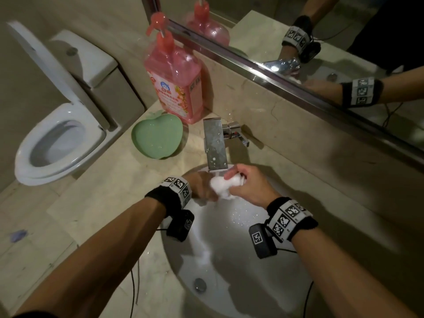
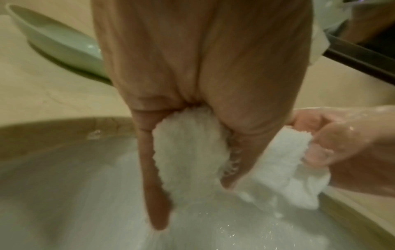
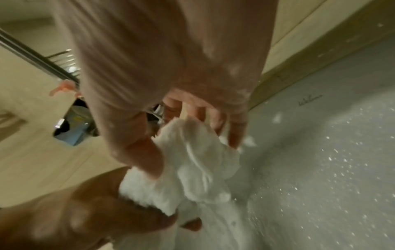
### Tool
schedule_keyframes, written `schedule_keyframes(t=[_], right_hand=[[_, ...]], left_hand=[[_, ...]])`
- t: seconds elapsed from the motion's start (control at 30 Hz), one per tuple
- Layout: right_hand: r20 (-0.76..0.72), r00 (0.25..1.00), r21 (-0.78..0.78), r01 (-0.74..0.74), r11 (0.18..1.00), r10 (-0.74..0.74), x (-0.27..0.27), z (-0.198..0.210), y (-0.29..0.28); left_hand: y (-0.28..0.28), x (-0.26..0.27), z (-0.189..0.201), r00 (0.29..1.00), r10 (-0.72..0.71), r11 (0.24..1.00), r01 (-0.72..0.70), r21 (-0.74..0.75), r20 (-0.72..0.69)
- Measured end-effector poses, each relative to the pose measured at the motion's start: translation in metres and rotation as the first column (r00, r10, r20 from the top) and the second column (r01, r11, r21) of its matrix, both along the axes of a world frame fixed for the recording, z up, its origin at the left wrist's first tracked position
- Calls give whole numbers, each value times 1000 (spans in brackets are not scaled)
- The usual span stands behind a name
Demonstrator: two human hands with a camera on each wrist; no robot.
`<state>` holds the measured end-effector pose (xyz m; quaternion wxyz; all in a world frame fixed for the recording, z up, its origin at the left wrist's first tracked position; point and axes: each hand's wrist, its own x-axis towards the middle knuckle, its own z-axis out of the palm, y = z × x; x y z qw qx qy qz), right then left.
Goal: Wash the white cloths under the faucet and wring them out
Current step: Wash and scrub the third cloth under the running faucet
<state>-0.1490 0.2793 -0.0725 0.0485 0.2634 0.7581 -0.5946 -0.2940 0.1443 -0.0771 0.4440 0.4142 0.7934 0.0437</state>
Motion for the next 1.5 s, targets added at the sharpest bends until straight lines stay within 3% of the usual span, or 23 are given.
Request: schedule_keyframes(t=[0.13, 0.27, 0.33, 0.47, 0.53, 0.6, 0.67, 0.77, 0.9, 0.97, 1.03, 1.13, 1.23, 1.3, 1.4, 1.5], right_hand=[[187, 981, -57, -46, 997, 56, -4, -8, 2], [183, 982, -351, 26, 936, 41, -25, -11, -15], [192, 977, -285, -38, 958, 96, -36, -10, -21], [241, 960, 83, -163, 983, 139, -46, -15, -23], [280, 922, 317, -351, 881, 267, -46, -14, -22], [360, 849, 566, -528, 633, 386, -44, -14, -21], [380, 832, 649, -551, 525, 404, -42, -17, -17], [406, 795, 681, -592, 430, 451, -40, -20, -15], [440, 816, 614, -578, 538, 374, -42, -27, -17], [464, 823, 566, -561, 604, 329, -42, -31, -19], [397, 892, 546, -418, 726, 215, -39, -32, -19], [260, 962, 499, -207, 842, 82, -28, -37, -16], [273, 960, 252, -137, 958, 66, -17, -33, -13], [304, 947, 83, -137, 987, 106, -14, -25, -11], [262, 960, -41, -96, 995, 103, -17, -12, -13], [154, 983, -97, -85, 992, 99, -24, -4, -19]], left_hand=[[-9, 1, 7, 996, -11, 968, 32, 248, -85], [-10, -5, 12, 971, 27, 973, 29, 229, -236], [-9, -4, 12, 947, -10, 985, 65, 162, -321], [-3, 5, 11, 889, -45, 994, 87, 70, -455], [1, 9, 8, 884, -27, 997, 58, 52, -467], [8, 12, 4, 907, 13, 997, 20, 74, -421], [12, 13, -5, 939, 62, 995, -33, 89, -337], [18, 15, -12, 962, 115, 989, -87, 120, -248], [19, 17, -12, 967, 29, 988, 10, 152, -253], [17, 13, -12, 974, 35, 995, -12, 104, -224], [12, 7, -10, 985, 16, 997, -2, 81, -170], [4, 0, 4, 995, 65, 972, -80, 219, 73], [-7, -4, 14, 939, 175, 901, -274, 335, 298], [-14, -5, 16, 933, 199, 879, -305, 367, 299], [-24, -1, 15, 931, 159, 860, -293, 417, 327], [-31, 1, 10, 954, 227, 845, -292, 447, 193]])
